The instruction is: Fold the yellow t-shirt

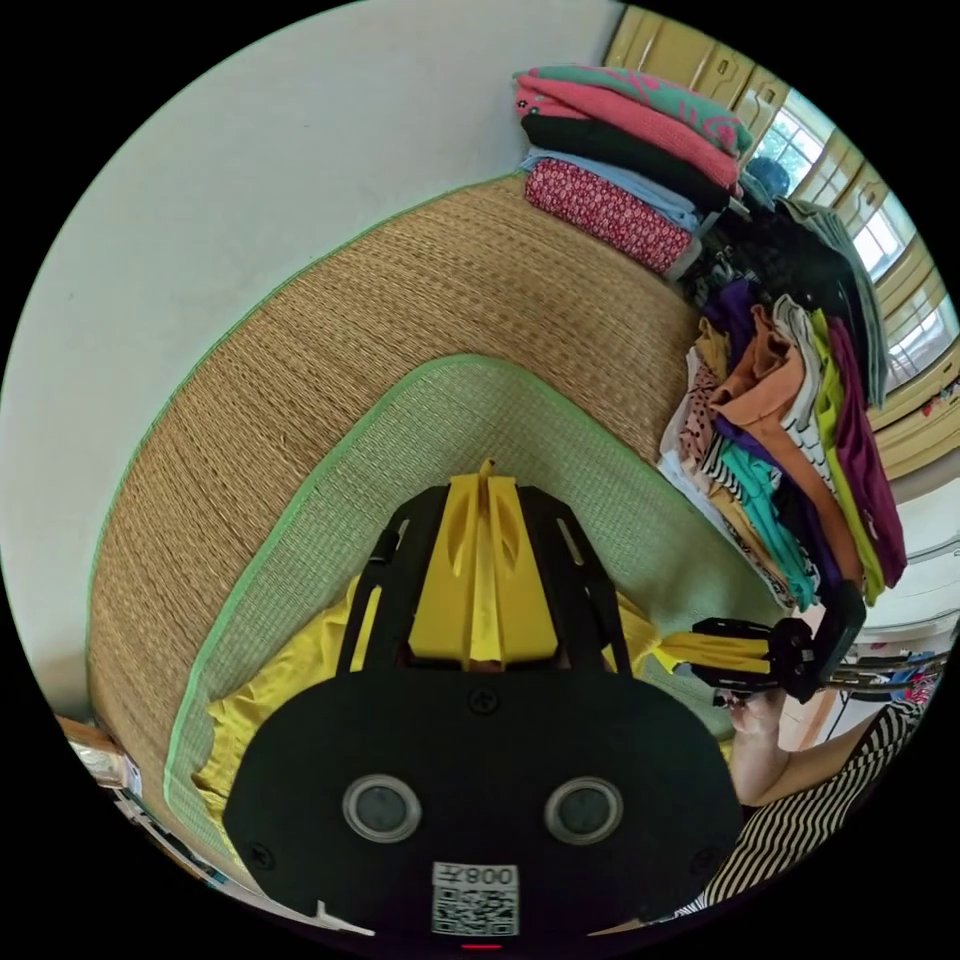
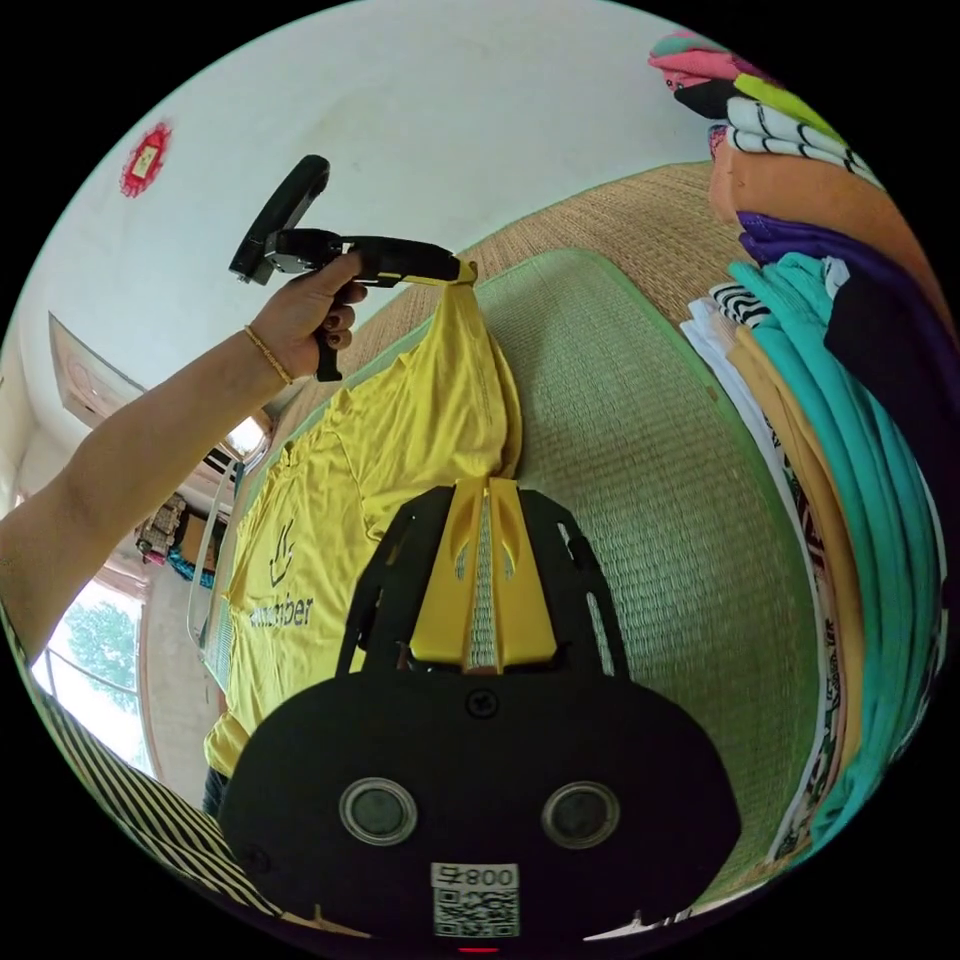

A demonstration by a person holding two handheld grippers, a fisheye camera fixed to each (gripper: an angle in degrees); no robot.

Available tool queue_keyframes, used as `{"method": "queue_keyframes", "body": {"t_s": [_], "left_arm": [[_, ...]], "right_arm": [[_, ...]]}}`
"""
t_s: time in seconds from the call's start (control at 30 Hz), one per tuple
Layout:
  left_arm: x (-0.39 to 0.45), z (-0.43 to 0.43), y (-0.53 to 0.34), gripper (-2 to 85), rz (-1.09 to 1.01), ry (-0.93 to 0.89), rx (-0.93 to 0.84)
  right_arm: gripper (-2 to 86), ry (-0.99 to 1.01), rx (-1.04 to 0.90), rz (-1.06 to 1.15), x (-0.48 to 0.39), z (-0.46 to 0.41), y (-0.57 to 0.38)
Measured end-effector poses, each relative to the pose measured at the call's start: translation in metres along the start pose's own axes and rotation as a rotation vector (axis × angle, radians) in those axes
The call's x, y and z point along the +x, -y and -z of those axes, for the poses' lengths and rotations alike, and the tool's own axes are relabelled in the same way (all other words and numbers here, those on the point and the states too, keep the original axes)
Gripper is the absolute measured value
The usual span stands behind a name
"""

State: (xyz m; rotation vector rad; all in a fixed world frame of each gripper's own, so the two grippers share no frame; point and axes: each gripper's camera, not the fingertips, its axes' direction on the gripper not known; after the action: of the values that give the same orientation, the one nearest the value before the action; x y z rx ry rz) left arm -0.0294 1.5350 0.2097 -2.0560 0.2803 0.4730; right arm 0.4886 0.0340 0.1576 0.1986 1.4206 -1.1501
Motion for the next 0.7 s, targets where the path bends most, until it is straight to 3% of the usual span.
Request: {"method": "queue_keyframes", "body": {"t_s": [0.27,0.37,0.7], "left_arm": [[-0.018,0.012,0.000,1.4,-0.005,-0.077,0.024],[-0.023,0.019,-0.001,1.4,-0.024,-0.080,0.027],[-0.060,0.064,-0.017,1.5,0.004,-0.168,0.109]], "right_arm": [[8.5,-0.074,0.058,-0.001,-0.003,0.010,0.010],[7.4,-0.140,-0.038,0.023,-0.010,-0.011,0.020],[2.3,-0.170,0.004,0.072,-0.011,-0.002,0.026]]}}
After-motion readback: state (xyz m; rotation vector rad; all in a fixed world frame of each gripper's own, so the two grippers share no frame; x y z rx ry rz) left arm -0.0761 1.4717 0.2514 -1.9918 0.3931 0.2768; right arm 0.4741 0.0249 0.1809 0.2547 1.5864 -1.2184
